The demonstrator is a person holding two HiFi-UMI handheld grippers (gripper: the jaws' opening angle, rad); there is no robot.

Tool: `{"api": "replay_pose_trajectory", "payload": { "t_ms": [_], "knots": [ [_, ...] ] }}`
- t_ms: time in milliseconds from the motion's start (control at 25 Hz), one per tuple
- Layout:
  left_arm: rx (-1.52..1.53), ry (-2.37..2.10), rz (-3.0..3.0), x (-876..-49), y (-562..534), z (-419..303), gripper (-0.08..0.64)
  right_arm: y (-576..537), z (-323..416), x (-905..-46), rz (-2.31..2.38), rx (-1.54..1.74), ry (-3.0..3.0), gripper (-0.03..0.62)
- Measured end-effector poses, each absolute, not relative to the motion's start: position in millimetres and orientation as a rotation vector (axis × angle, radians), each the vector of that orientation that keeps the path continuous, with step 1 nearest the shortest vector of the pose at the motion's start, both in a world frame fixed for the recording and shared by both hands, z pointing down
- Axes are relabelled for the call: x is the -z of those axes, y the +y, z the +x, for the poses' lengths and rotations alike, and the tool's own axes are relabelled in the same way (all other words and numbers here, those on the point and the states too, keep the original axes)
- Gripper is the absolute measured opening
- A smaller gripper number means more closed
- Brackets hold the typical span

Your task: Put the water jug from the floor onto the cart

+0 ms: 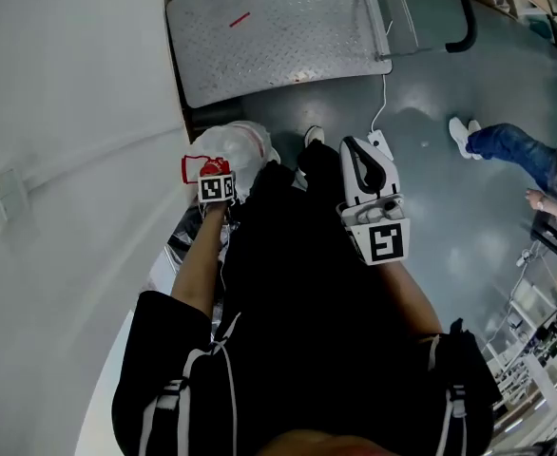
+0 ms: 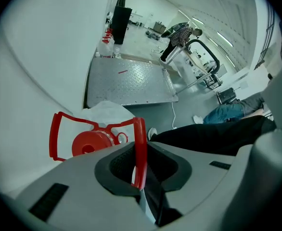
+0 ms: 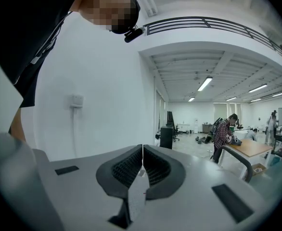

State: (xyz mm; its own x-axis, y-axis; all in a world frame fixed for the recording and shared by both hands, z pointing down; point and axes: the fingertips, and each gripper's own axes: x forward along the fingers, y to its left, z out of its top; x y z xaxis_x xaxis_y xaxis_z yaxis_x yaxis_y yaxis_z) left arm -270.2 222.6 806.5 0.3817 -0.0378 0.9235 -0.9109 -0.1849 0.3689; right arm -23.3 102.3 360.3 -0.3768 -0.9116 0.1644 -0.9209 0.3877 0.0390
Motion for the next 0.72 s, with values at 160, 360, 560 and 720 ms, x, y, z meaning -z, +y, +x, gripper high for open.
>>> {"api": "replay_pose_trajectory", "payload": {
  "t_ms": [160, 360, 560, 720],
  "knots": [
    [-0.981, -0.891, 1.559, -792, 201, -274, 0.069, 99, -22, -355, 1.664, -0.077, -2.507, 0.020],
    [-0.951, -0.917, 1.562, -782, 166, -272, 0.069, 64, -13, -356, 1.659, -0.048, -2.557, 0.020],
    [-0.937, -0.957, 1.545, -764, 133, -250, 0.069, 24, 9, -354, 1.630, -0.070, -2.624, 0.019],
    [-0.899, -1.005, 1.523, -751, 103, -234, 0.069, -9, 29, -351, 1.607, -0.077, -2.671, 0.019]
  ]
}}
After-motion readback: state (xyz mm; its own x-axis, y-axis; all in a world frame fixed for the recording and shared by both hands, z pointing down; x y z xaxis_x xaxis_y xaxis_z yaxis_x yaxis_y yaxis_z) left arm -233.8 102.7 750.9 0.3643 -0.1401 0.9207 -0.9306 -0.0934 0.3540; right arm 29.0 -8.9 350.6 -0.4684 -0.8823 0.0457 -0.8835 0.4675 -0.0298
